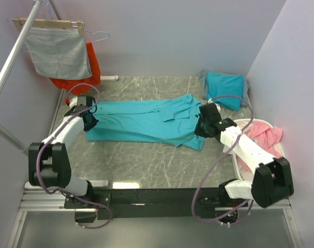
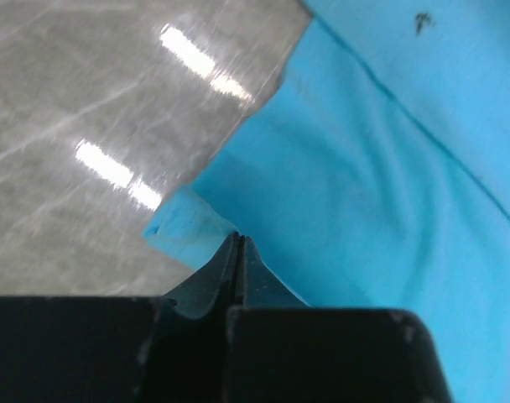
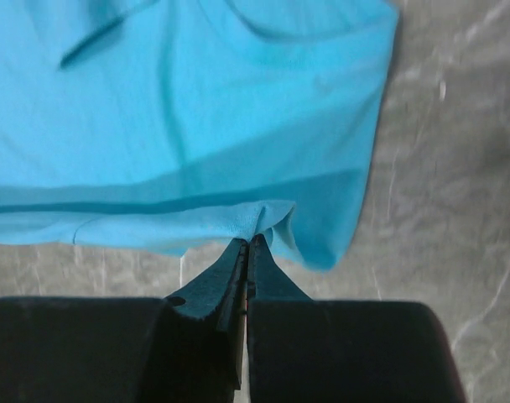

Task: Fold and stack the t-shirts
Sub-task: Fold the tshirt

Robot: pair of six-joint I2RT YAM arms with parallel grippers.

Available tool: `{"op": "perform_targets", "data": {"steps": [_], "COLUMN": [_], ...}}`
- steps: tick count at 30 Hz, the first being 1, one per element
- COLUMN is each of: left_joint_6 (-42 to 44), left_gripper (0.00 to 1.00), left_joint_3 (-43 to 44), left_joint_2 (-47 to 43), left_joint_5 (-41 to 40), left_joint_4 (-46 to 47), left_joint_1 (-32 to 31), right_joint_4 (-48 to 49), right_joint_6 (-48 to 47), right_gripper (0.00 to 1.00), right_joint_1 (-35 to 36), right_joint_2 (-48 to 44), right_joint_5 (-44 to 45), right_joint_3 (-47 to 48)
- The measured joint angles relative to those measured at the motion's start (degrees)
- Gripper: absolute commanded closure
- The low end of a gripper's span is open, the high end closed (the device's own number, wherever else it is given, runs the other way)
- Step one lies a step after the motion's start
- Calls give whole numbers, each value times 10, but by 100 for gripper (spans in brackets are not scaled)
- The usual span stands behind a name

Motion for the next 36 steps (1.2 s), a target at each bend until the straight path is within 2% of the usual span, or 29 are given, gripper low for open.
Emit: {"op": "perform_targets", "data": {"steps": [7, 14, 15, 16, 17, 18, 21, 24, 28, 36], "left_joint_6": [14, 15, 15, 15, 20, 21, 22, 21, 24, 29], "left_gripper": [99, 99, 77, 52, 29, 1, 1, 1, 1, 1], "left_joint_3": [65, 89, 89, 89, 89, 91, 94, 94, 93, 88], "left_joint_2": [101, 180, 184, 187, 189, 192, 196, 195, 170, 107], "left_joint_5": [15, 21, 21, 21, 21, 23, 26, 24, 22, 69], "left_joint_4": [32, 50, 51, 52, 53, 55, 67, 85, 89, 121], "left_joint_1": [6, 7, 7, 7, 7, 8, 8, 8, 7, -12], "right_joint_4": [29, 47, 46, 46, 46, 46, 52, 56, 60, 98], "right_joint_6": [-45, -75, -79, -82, -83, -85, -88, -94, -97, -66], "right_gripper": [100, 100, 97, 81, 72, 65, 48, 44, 46, 47], "right_joint_1": [-47, -69, -71, -73, -75, -76, -78, -81, -83, -59], "right_joint_2": [136, 268, 282, 294, 305, 315, 335, 334, 316, 279], "right_joint_5": [-21, -37, -37, -37, -36, -33, -12, 17, 9, -137], "right_joint_3": [86, 190, 203, 215, 226, 236, 251, 249, 245, 174]}}
